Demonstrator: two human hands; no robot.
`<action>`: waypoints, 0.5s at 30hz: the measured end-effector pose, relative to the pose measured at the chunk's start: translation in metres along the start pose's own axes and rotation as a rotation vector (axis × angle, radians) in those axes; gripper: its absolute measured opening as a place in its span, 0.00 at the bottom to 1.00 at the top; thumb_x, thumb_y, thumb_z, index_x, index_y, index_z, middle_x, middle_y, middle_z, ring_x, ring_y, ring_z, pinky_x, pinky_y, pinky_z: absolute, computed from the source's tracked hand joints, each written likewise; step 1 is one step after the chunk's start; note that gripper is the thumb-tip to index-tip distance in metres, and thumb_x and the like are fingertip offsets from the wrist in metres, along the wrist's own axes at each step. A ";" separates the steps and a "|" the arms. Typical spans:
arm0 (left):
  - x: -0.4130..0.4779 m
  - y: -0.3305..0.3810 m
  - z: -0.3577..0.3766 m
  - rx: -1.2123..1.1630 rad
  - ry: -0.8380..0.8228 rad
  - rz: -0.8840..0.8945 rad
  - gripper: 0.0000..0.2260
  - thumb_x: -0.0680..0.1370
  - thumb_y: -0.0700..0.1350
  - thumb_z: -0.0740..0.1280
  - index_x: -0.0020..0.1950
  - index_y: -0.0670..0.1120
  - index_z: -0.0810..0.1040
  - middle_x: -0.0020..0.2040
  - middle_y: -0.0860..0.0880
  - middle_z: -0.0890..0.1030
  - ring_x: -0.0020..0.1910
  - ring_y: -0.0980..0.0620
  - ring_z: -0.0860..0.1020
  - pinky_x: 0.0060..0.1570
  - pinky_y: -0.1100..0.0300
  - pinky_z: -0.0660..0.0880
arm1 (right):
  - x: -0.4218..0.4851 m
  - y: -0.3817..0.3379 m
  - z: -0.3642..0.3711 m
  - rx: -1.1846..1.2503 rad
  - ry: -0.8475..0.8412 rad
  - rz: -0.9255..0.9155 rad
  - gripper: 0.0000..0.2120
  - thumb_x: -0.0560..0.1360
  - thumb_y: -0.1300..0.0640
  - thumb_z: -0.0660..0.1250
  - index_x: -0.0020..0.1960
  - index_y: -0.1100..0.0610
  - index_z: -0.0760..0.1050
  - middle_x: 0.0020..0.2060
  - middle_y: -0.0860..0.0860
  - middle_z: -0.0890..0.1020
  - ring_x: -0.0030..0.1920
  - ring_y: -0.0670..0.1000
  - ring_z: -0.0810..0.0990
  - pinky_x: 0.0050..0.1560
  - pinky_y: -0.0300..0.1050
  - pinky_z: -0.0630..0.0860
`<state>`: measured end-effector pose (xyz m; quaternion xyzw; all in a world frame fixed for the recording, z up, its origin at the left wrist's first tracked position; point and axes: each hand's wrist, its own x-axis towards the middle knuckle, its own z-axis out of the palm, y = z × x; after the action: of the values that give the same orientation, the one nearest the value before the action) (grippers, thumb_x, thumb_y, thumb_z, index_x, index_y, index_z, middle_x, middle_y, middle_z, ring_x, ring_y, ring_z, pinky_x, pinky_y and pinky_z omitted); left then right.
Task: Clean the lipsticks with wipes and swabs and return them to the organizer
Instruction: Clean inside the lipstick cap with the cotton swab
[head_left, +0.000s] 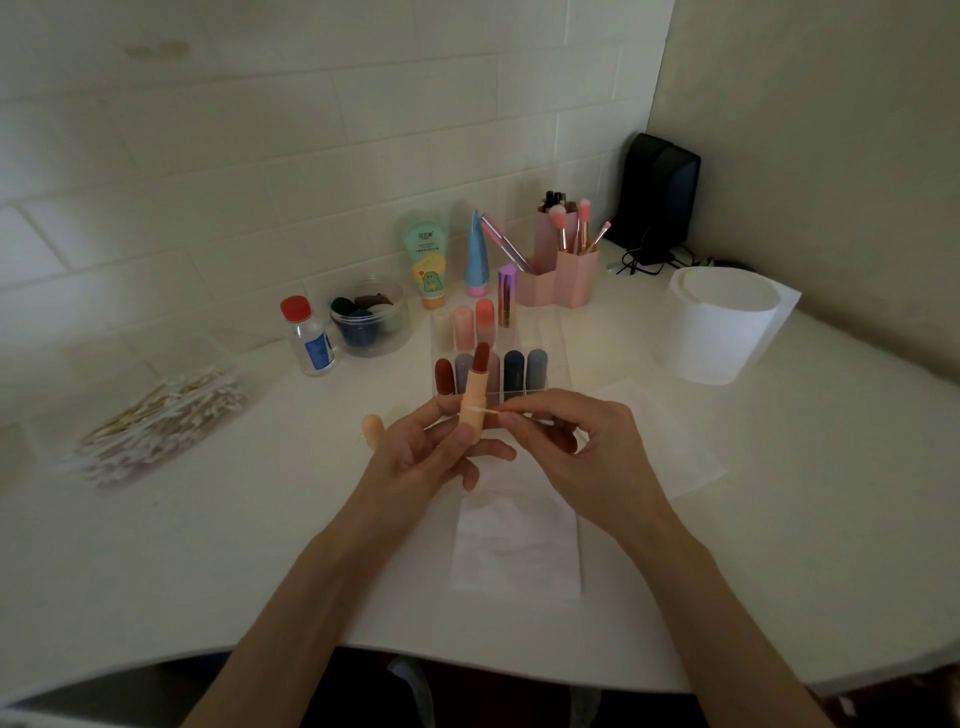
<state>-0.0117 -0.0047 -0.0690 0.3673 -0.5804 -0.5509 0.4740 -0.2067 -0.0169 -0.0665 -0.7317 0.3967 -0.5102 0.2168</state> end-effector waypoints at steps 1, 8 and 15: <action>0.000 -0.001 0.000 0.022 0.005 0.006 0.13 0.84 0.40 0.59 0.67 0.39 0.75 0.55 0.43 0.84 0.51 0.47 0.84 0.41 0.61 0.77 | 0.000 0.000 0.000 -0.002 -0.001 -0.007 0.12 0.77 0.49 0.69 0.54 0.54 0.86 0.44 0.39 0.84 0.42 0.42 0.81 0.43 0.29 0.73; 0.000 -0.005 -0.002 0.011 -0.014 -0.017 0.14 0.85 0.45 0.57 0.63 0.44 0.80 0.48 0.45 0.80 0.46 0.46 0.73 0.46 0.55 0.69 | -0.001 0.000 0.001 0.018 -0.014 0.000 0.08 0.77 0.56 0.73 0.55 0.54 0.86 0.46 0.41 0.86 0.43 0.42 0.82 0.43 0.29 0.72; 0.000 -0.004 0.000 0.094 0.019 0.016 0.11 0.82 0.43 0.63 0.59 0.40 0.82 0.43 0.44 0.81 0.39 0.50 0.74 0.36 0.65 0.69 | -0.002 0.003 0.005 -0.053 -0.035 -0.037 0.07 0.78 0.55 0.73 0.54 0.55 0.86 0.44 0.42 0.86 0.42 0.42 0.80 0.43 0.29 0.72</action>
<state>-0.0119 -0.0051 -0.0729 0.3895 -0.6043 -0.5156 0.4661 -0.2036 -0.0179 -0.0715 -0.7532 0.3926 -0.4905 0.1949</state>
